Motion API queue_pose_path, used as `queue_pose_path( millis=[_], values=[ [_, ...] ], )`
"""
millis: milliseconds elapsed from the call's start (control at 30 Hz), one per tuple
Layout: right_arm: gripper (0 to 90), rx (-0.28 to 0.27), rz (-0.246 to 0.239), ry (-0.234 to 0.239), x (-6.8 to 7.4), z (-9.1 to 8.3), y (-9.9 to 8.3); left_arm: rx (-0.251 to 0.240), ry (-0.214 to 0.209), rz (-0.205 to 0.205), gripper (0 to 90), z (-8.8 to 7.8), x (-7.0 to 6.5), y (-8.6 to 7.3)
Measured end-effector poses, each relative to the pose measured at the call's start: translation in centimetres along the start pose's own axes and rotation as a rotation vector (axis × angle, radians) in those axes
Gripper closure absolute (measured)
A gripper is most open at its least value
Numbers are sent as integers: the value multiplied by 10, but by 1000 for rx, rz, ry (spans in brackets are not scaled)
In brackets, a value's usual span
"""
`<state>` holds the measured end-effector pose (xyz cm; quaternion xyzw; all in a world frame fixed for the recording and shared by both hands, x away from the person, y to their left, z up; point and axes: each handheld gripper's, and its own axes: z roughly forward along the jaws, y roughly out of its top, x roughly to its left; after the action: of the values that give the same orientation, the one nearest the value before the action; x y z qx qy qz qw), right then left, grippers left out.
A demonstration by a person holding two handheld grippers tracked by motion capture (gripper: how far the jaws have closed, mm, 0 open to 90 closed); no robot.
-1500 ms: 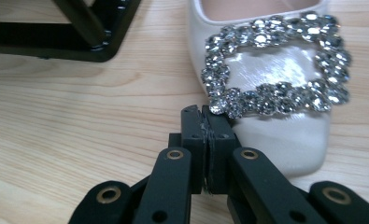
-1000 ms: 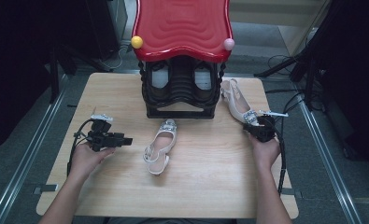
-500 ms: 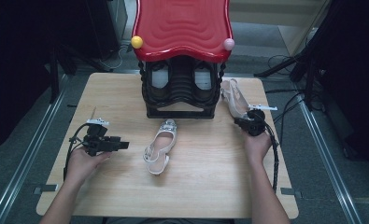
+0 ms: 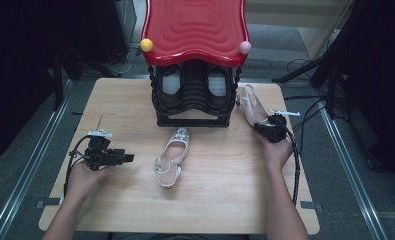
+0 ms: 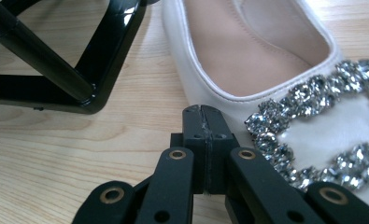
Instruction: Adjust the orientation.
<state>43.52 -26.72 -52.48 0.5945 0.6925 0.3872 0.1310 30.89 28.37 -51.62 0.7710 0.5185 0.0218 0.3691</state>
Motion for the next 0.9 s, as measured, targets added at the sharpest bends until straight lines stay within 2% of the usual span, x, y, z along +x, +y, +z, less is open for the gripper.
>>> queue_pose_path(
  millis=[267, 333, 367, 400, 500, 567, 667, 700, 767, 800, 833, 900],
  values=[
    [900, -12, 18, -43, -14, -9, -2, -2, -5, 6, 426, 2, 0, 3],
    [900, -21, 42, -57, -24, -12, -2, -5, -8, 3, 427, 1, 0, 3],
    [900, -21, 42, -57, -24, -12, -2, -6, -8, 5, 427, 1, 1, 3],
    [900, -24, 51, -75, -31, -14, -3, -6, -8, 5, 426, 1, 1, 4],
    [900, -31, 74, -89, -38, -18, -3, -3, -5, 6, 426, 3, 0, 4],
    [900, -38, 85, -81, -41, -20, -3, 6, -6, 8, 426, 3, 0, 3],
    [900, -45, 78, -65, -35, -24, 0, 7, -7, 8, 426, 3, 0, 3],
    [900, -59, 52, -54, -25, -27, 3, 6, -5, 9, 426, 3, 0, 3],
    [900, -64, 33, -53, -20, -28, 5, 7, -5, 8, 426, 3, 0, 3],
    [900, -61, 7, -40, -11, -29, 9, 5, -5, 7, 426, 3, 0, 3],
    [900, -61, 7, -40, -11, -29, 9, 5, -5, 8, 426, 3, 0, 3],
    [900, -60, -7, -20, -2, -30, 13, 4, -6, 11, 426, 3, 0, 3]
  ],
)
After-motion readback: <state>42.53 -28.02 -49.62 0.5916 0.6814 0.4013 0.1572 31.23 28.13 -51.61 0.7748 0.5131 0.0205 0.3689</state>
